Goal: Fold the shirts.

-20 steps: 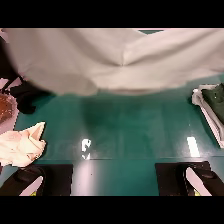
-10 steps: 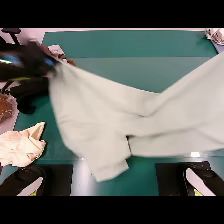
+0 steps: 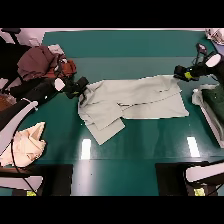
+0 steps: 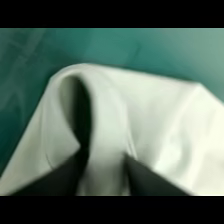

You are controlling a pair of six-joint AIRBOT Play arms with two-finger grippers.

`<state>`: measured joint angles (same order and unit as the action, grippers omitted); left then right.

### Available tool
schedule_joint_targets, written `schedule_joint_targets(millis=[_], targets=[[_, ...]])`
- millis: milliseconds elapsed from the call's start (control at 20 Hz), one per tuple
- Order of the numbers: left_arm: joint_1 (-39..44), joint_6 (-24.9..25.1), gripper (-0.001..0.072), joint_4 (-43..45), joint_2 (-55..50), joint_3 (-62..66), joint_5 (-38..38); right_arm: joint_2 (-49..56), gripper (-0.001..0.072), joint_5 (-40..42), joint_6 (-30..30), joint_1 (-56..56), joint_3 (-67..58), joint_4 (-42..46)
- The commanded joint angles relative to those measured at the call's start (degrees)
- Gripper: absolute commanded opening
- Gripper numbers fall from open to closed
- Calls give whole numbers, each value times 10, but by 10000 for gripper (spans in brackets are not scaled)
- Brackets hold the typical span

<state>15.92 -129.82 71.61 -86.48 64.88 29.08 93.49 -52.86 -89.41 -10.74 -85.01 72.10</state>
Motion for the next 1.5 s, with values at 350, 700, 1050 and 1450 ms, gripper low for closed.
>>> schedule_joint_targets(millis=[350,700,1050,1450], targets=[[-94,188,672,0,32,238,6,77,661,-105,104,-122,-246,-163],[-98,345,693,75,84,135,412,-12,661,-241,104,-223,-69,-201],[-98,394,542,-51,147,-76,393,-106,661,-225,143,-236,99,-200],[-98,434,583,-151,133,-167,271,-141,661,-230,180,-232,191,-196]])
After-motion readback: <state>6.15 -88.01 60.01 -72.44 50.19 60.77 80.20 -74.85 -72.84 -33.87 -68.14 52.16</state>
